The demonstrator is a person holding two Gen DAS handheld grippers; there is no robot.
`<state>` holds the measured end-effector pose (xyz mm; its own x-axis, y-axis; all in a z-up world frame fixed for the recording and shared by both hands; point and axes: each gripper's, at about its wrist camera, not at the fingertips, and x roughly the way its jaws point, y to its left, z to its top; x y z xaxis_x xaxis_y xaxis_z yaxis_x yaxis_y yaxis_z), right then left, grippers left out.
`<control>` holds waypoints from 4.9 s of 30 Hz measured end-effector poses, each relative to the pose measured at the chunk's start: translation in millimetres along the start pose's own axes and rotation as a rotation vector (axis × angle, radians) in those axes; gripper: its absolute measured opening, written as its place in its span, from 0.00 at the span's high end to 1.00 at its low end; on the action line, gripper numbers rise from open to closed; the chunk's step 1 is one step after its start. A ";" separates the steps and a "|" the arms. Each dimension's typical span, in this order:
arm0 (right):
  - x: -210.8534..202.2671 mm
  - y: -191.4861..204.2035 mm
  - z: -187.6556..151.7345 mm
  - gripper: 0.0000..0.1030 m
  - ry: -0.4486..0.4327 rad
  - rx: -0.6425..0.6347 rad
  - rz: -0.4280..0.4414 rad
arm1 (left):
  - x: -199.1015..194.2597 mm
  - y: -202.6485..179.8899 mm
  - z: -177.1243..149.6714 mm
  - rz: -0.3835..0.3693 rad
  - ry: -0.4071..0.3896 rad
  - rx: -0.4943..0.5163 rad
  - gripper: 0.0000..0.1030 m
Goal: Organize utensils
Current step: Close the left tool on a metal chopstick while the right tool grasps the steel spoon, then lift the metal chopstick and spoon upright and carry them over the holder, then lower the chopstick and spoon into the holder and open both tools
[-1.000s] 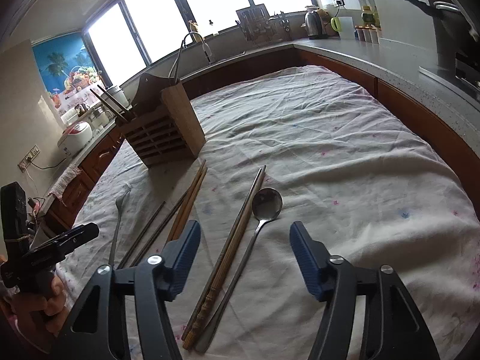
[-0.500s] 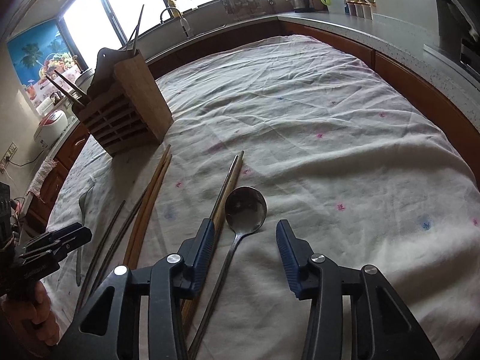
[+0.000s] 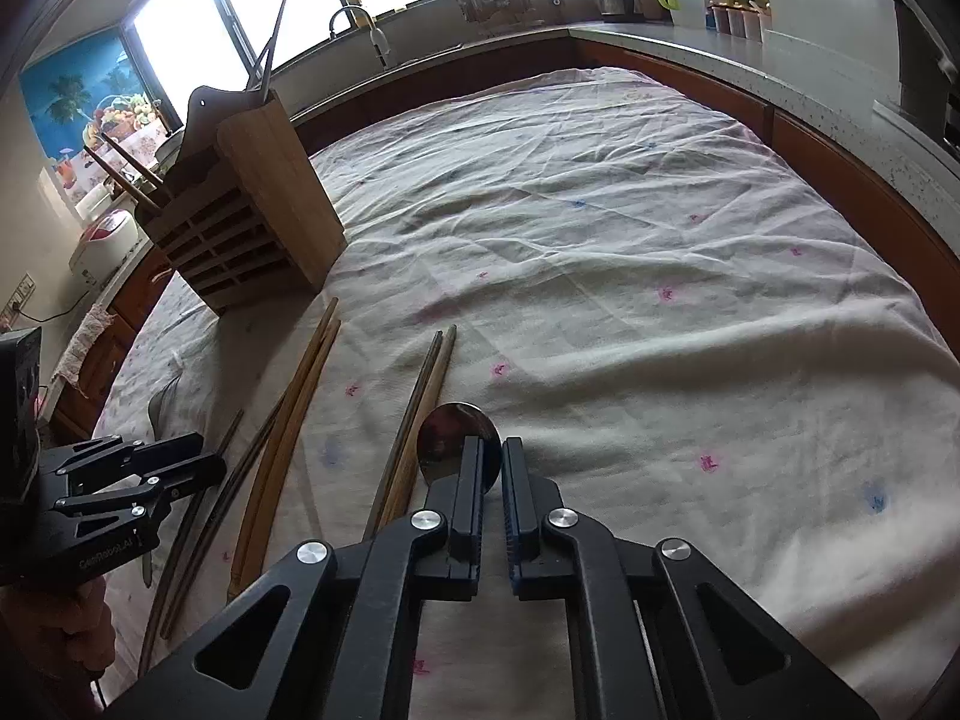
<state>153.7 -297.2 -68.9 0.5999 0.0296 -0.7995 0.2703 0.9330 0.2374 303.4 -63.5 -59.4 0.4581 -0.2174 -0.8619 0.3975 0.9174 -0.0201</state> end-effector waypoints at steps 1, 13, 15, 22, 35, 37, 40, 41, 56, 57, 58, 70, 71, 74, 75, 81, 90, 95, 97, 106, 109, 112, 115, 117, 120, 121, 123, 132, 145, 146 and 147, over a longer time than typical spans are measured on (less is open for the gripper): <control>-0.8 -0.1 0.0 0.96 -0.003 -0.001 0.008 | 2.2 -0.5 2.1 -0.009 0.005 0.009 0.77; -18.8 -1.8 0.9 0.98 -0.043 0.009 0.047 | 1.6 4.6 8.3 -0.054 0.005 0.011 0.97; -24.9 -3.1 1.2 0.98 -0.055 0.011 0.049 | -6.0 8.8 6.0 -0.073 -0.012 -0.017 0.97; -44.9 -0.6 5.6 0.98 -0.099 0.004 0.059 | -44.2 19.0 -4.2 -0.081 -0.093 -0.067 1.00; -71.1 12.4 3.7 0.98 -0.145 -0.018 0.081 | -48.0 15.3 -14.9 -0.033 -0.024 -0.014 1.00; -73.3 12.3 1.4 0.98 -0.146 -0.018 0.080 | -34.9 10.2 -16.3 -0.007 0.020 0.013 0.97; -75.7 11.0 -0.8 0.98 -0.144 -0.014 0.081 | -20.1 5.4 -16.8 0.031 0.054 0.024 0.88; -76.0 11.0 -0.8 0.98 -0.144 -0.013 0.081 | -19.7 4.2 -15.3 0.029 0.050 0.026 0.85; -103.8 16.7 7.5 0.97 -0.212 -0.021 0.098 | -55.8 12.9 -13.4 -0.054 -0.074 -0.046 0.97; -106.3 19.1 8.5 0.97 -0.221 -0.026 0.100 | -65.2 16.2 -14.8 -0.061 -0.097 -0.062 0.97; -108.4 21.1 9.1 0.97 -0.227 -0.030 0.103 | -75.4 19.9 -15.7 -0.071 -0.125 -0.077 0.97; -128.1 63.4 18.2 0.97 -0.319 -0.161 0.095 | -181.0 51.4 -53.9 -0.098 -0.356 -0.209 0.97; -128.4 65.7 19.0 0.97 -0.320 -0.165 0.099 | -185.9 53.8 -57.6 -0.095 -0.366 -0.217 0.97; -129.6 70.8 19.4 0.98 -0.325 -0.175 0.108 | -196.3 57.5 -68.6 -0.092 -0.385 -0.232 0.97; -129.9 72.5 19.5 0.98 -0.325 -0.178 0.110 | -198.7 57.8 -71.0 -0.087 -0.387 -0.235 0.97; -131.8 77.8 20.9 0.98 -0.334 -0.188 0.118 | -206.0 59.6 -75.6 -0.084 -0.397 -0.236 0.97; -132.5 79.5 27.8 0.98 -0.361 -0.188 0.115 | -214.8 62.9 -73.5 -0.073 -0.445 -0.238 0.97; -127.4 84.1 35.6 0.98 -0.372 -0.194 0.115 | -220.9 68.4 -73.3 -0.069 -0.491 -0.255 0.97; -124.4 88.5 40.5 0.98 -0.377 -0.201 0.115 | -222.0 70.9 -73.1 -0.070 -0.508 -0.261 0.97; -110.6 105.4 72.2 0.98 -0.419 -0.237 0.109 | -224.2 83.0 -55.6 -0.062 -0.578 -0.272 0.97; -106.7 112.3 88.5 0.98 -0.459 -0.242 0.112 | -221.8 88.2 -44.6 -0.058 -0.599 -0.276 0.97; -101.3 118.8 107.7 0.98 -0.480 -0.245 0.115 | -220.0 94.7 -31.4 -0.053 -0.621 -0.275 0.97; -95.5 126.1 130.6 0.98 -0.516 -0.249 0.113 | -218.0 100.6 -12.9 -0.043 -0.649 -0.268 0.97; -92.7 131.4 143.9 0.98 -0.545 -0.256 0.104 | -217.2 105.2 -0.4 -0.033 -0.672 -0.263 0.97; -88.9 141.4 163.1 0.98 -0.595 -0.272 0.085 | -215.3 111.5 19.0 -0.014 -0.710 -0.255 0.97; -87.3 144.1 168.4 0.98 -0.611 -0.278 0.076 | -214.3 113.3 26.2 -0.009 -0.723 -0.253 0.97; -82.9 150.6 179.6 0.98 -0.642 -0.287 0.063 | -211.9 116.7 39.1 0.003 -0.747 -0.252 0.97; -49.4 172.7 191.9 0.98 -0.727 -0.359 -0.007 | -164.5 119.2 79.9 0.061 -0.815 -0.260 0.97; -8.9 161.9 144.6 0.98 -0.656 -0.398 0.005 | -63.9 88.6 78.6 0.096 -0.728 -0.241 0.97; -7.6 160.2 142.1 0.98 -0.644 -0.395 0.004 | -59.6 88.5 77.1 0.091 -0.720 -0.244 0.97; -6.6 157.7 139.0 0.98 -0.629 -0.389 0.009 | -58.3 90.0 75.9 0.087 -0.713 -0.248 0.97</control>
<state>297.1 -200.0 50.5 0.9506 -0.0641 -0.3037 0.0468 0.9968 -0.0640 372.8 6.5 27.5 0.9160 -0.2264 -0.3313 0.1847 0.9708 -0.1530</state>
